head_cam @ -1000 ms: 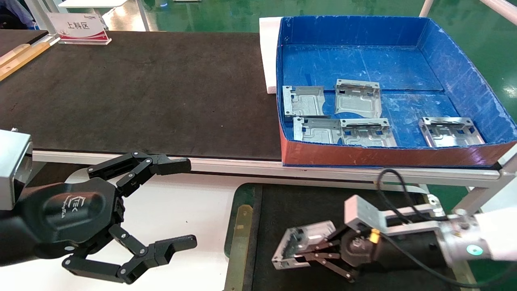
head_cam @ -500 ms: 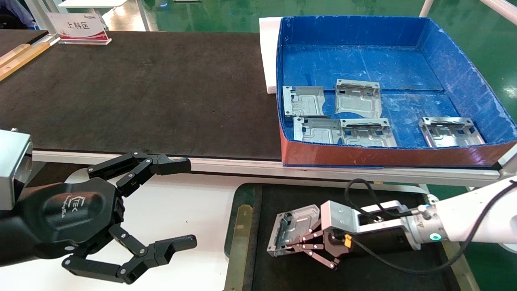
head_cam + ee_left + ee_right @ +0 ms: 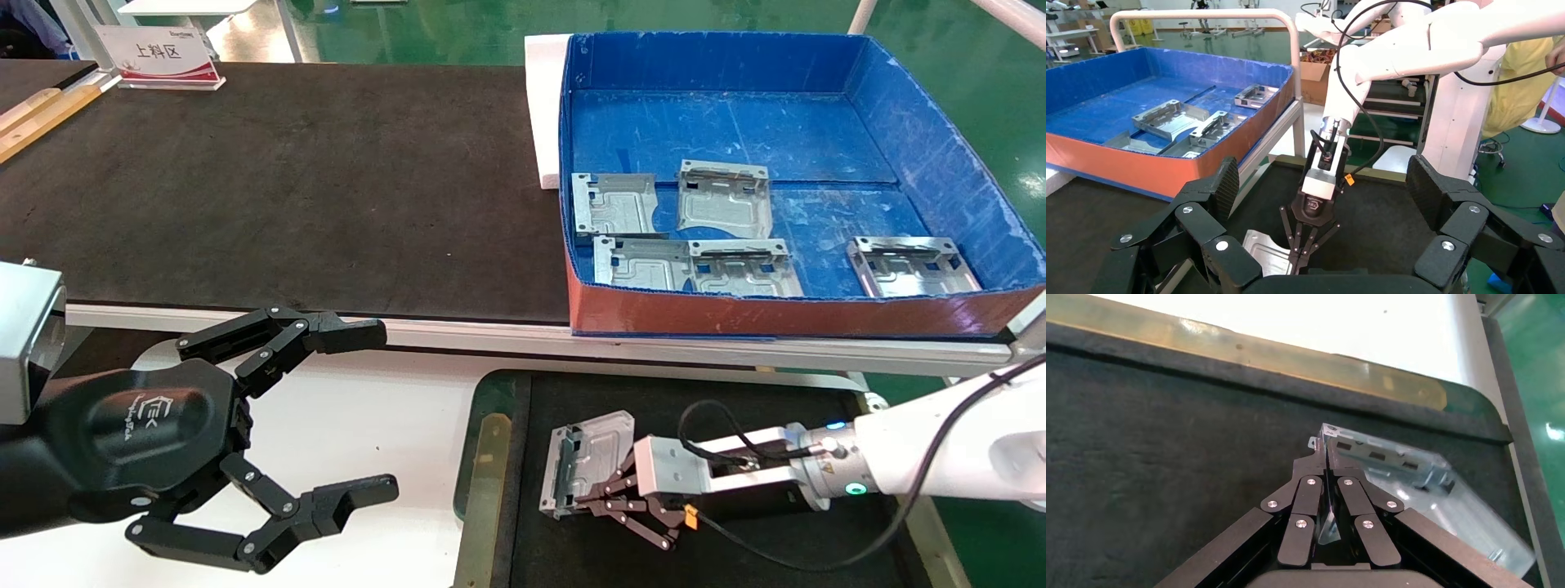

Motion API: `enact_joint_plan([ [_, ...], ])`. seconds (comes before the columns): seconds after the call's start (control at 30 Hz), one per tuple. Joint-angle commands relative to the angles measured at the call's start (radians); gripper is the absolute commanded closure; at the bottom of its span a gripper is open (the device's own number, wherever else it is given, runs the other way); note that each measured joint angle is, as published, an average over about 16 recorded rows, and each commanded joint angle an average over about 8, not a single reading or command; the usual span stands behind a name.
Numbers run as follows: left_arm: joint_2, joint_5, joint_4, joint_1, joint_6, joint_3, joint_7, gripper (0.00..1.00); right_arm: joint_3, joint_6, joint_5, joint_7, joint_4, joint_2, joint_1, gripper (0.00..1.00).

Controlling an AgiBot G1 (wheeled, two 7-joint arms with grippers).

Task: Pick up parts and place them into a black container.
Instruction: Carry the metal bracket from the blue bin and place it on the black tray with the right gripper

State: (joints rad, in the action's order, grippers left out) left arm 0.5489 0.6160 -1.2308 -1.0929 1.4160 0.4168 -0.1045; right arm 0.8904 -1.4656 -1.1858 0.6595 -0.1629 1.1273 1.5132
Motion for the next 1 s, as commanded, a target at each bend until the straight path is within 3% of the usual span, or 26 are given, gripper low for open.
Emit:
enact_joint_plan([
  [0.03, 0.000, 0.000, 0.000, 0.000, 0.000, 0.000, 0.000, 0.00, 0.000, 0.000, 0.000, 0.027, 0.020, 0.008, 0.001, 1.00],
  [0.43, 0.000, 0.000, 0.000, 0.000, 0.000, 0.000, 0.000, 0.00, -0.023, 0.021, 0.031, 0.107, 0.102, 0.038, 0.000, 1.00],
  [0.8, 0.000, 0.000, 0.000, 0.000, 0.000, 0.000, 0.000, 0.00, -0.038, 0.149, 0.051, 0.133, 0.156, 0.063, -0.021, 1.00],
  [1.0, 0.000, 0.000, 0.000, 0.000, 0.000, 0.000, 0.000, 0.00, -0.043, 0.126, 0.059, 0.132, 0.153, 0.069, -0.027, 1.00],
])
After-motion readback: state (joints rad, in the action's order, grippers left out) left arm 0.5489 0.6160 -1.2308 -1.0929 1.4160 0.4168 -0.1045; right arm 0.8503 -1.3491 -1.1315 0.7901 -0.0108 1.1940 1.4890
